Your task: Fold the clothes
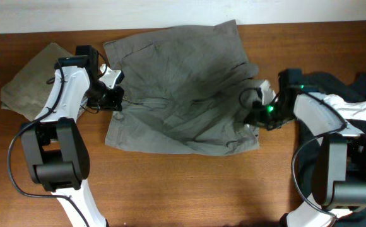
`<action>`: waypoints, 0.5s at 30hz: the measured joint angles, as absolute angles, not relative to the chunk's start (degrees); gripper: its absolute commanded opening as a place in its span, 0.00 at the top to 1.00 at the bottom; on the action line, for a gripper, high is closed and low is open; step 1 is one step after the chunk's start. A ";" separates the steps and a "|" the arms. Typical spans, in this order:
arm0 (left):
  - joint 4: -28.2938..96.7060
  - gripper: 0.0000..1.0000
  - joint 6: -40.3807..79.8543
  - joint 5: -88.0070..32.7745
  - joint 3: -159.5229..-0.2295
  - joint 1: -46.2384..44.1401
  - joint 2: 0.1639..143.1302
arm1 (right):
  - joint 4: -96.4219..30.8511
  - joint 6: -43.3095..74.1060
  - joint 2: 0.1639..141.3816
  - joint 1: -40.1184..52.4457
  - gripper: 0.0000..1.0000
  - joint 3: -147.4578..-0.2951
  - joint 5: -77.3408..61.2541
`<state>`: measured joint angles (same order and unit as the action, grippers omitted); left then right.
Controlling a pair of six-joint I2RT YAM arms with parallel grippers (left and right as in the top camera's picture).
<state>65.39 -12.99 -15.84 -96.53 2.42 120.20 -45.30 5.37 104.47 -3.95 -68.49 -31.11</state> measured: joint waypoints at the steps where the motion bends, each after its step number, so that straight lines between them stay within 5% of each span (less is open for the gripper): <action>1: 65.41 1.00 -13.06 -15.53 -96.53 2.55 120.20 | -45.17 6.68 104.16 -4.05 0.96 -70.43 -31.18; 7: 65.19 1.00 -13.08 -13.04 -96.53 3.66 120.20 | -34.39 17.96 103.70 -4.10 0.96 -74.48 -29.34; 11: 65.73 1.00 -13.08 -11.88 -96.53 3.68 120.20 | -42.09 16.38 106.61 -4.10 0.60 -74.65 -27.16; 15: 65.91 1.00 -13.08 -11.70 -96.53 3.68 120.20 | -49.01 10.70 107.11 -4.19 0.49 -71.13 -21.85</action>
